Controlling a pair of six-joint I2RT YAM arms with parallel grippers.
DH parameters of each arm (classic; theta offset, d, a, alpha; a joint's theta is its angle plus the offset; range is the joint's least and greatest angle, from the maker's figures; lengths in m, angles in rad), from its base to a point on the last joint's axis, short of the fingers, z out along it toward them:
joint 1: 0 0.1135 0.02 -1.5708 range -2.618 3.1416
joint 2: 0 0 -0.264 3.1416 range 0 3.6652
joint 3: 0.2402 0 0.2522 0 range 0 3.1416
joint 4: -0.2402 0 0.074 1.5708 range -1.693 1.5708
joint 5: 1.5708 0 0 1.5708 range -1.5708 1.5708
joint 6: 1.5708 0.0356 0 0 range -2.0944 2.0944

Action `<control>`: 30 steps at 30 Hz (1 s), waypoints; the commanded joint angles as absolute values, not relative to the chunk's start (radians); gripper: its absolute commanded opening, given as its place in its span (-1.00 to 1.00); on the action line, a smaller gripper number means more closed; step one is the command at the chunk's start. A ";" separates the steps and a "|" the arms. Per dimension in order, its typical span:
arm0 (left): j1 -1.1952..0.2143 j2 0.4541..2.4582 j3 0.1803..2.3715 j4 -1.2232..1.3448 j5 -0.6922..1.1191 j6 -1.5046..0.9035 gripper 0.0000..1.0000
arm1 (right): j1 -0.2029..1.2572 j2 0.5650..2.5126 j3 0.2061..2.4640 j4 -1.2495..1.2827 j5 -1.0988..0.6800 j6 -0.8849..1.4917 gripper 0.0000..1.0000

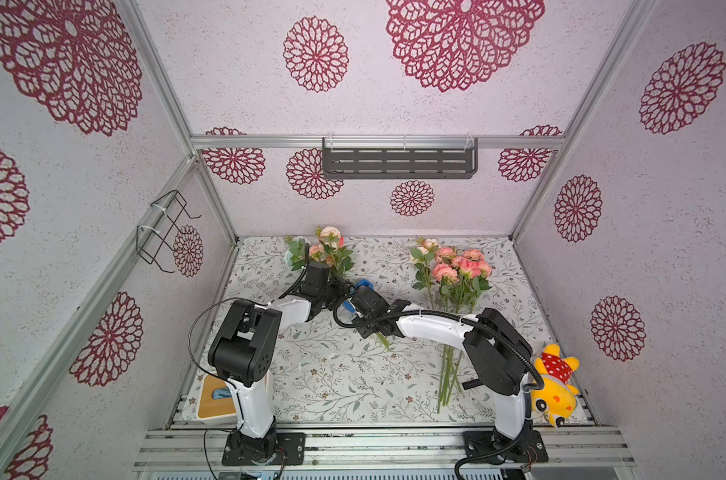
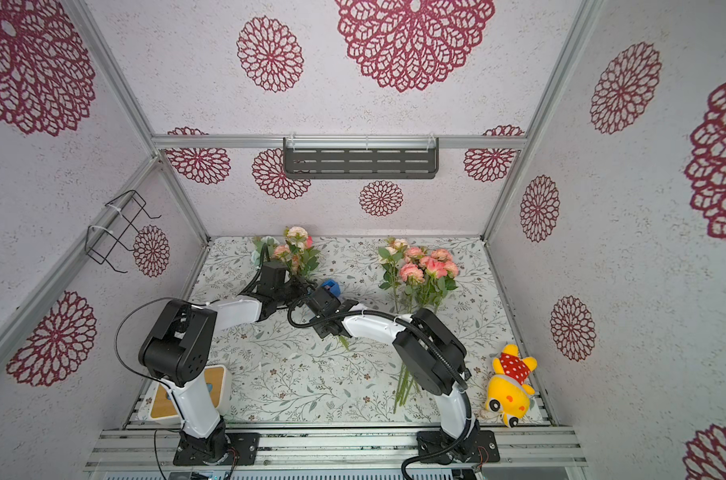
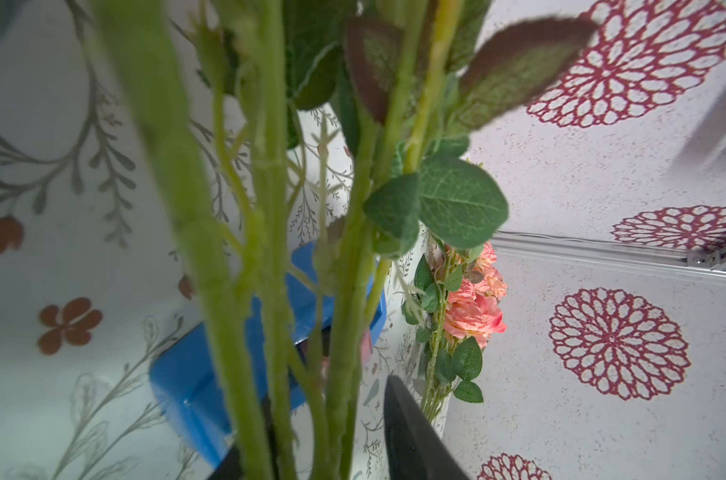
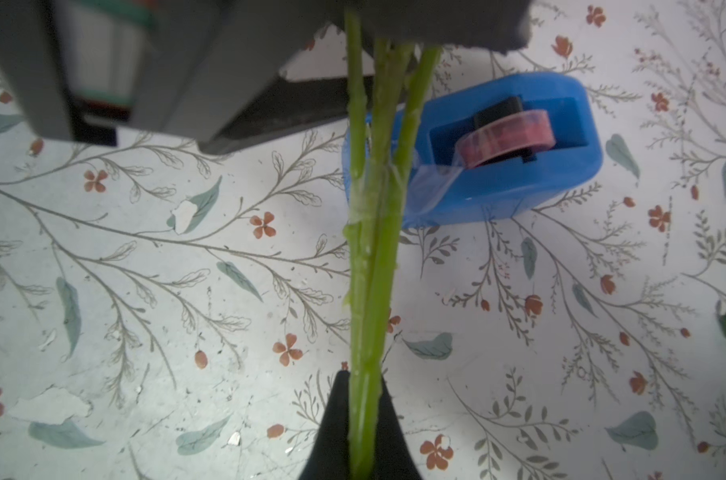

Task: Wrap bouquets with tape
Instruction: Wrap the tape around the bouquet.

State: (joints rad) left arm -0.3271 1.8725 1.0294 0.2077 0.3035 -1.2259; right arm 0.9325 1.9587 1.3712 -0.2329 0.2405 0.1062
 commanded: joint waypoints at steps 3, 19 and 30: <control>-0.331 1.874 1.024 0.324 0.341 -1.253 -0.32 | 0.959 1.858 1.326 -0.062 0.229 0.012 -1.00; -0.329 1.871 1.015 0.353 0.348 -1.262 -1.00 | 0.909 1.843 1.294 -0.065 0.110 0.100 -0.30; -0.322 1.882 0.965 0.573 0.371 -1.292 -1.00 | 0.713 1.819 1.226 0.056 -0.580 0.475 0.31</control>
State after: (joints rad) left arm -0.3225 1.8767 0.9691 0.4301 0.3489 -1.2869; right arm 0.7197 1.8587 1.2484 -0.0338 -0.3656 0.3355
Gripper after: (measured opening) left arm 0.107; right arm 0.654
